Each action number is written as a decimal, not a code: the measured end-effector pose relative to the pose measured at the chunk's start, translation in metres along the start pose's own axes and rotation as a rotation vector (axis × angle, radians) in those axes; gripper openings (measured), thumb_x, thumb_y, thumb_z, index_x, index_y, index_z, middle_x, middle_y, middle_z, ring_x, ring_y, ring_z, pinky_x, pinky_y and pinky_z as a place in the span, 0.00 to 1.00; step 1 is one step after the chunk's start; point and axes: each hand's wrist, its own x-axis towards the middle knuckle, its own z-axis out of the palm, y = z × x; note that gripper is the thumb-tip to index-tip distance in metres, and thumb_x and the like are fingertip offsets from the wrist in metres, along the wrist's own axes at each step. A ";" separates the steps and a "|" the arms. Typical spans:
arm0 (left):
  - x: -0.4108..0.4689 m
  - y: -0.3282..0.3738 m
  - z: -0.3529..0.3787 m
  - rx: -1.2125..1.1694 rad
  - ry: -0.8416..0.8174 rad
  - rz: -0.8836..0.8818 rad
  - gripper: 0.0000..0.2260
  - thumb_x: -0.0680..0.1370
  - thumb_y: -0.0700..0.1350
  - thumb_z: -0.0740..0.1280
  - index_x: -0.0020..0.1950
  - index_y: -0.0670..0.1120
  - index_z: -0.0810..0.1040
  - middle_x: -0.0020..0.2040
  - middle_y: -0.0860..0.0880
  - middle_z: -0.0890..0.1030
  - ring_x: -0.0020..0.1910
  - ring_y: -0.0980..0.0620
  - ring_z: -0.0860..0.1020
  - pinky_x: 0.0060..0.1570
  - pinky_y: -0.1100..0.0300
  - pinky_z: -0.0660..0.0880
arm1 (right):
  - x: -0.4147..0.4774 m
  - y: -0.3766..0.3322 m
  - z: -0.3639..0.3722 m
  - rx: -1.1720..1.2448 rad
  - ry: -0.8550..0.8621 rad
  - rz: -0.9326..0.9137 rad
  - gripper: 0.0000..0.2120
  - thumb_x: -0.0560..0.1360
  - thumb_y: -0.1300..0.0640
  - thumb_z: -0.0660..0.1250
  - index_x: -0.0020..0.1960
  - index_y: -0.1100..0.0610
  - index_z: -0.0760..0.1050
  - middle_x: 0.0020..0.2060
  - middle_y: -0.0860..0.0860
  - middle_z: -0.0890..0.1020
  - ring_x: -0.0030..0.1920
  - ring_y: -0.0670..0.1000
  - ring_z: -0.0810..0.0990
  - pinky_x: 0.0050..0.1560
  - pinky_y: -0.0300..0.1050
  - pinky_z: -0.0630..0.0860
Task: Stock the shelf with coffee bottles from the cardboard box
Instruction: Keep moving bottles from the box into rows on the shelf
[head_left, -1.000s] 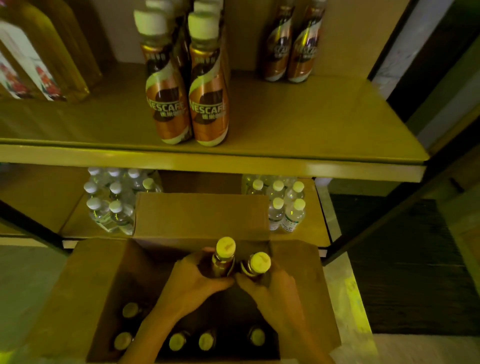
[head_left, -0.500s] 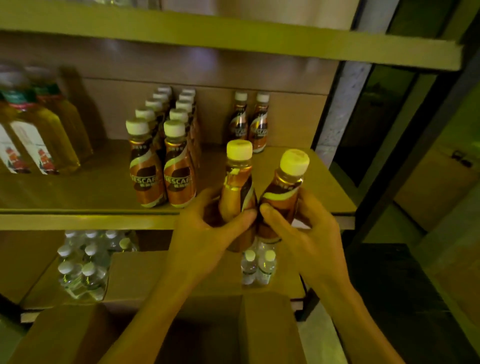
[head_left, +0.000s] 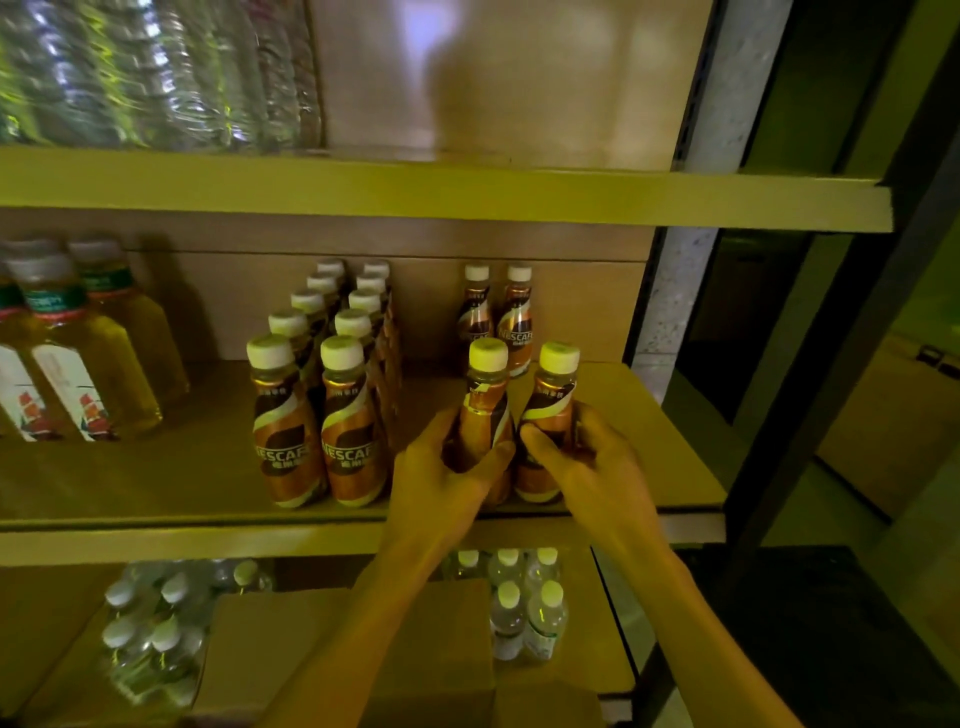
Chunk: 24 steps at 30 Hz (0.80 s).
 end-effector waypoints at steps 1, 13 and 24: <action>0.001 -0.002 0.001 -0.007 -0.010 0.001 0.15 0.75 0.48 0.75 0.59 0.59 0.78 0.50 0.57 0.85 0.50 0.61 0.83 0.53 0.50 0.81 | 0.002 0.001 0.000 0.007 -0.009 0.002 0.17 0.74 0.46 0.72 0.62 0.42 0.77 0.53 0.38 0.83 0.57 0.41 0.80 0.57 0.42 0.77; -0.017 -0.012 0.006 0.248 0.105 0.024 0.34 0.66 0.52 0.80 0.69 0.54 0.70 0.59 0.55 0.78 0.53 0.60 0.78 0.47 0.66 0.75 | -0.017 0.018 0.003 -0.137 0.060 -0.062 0.32 0.68 0.47 0.78 0.69 0.44 0.69 0.59 0.37 0.78 0.55 0.32 0.76 0.52 0.31 0.75; 0.008 -0.003 0.001 0.091 -0.035 -0.128 0.33 0.65 0.46 0.82 0.63 0.52 0.69 0.53 0.60 0.78 0.50 0.62 0.77 0.44 0.70 0.73 | -0.002 0.023 -0.002 -0.111 0.000 -0.060 0.38 0.69 0.53 0.78 0.74 0.45 0.64 0.64 0.41 0.77 0.63 0.42 0.75 0.62 0.42 0.74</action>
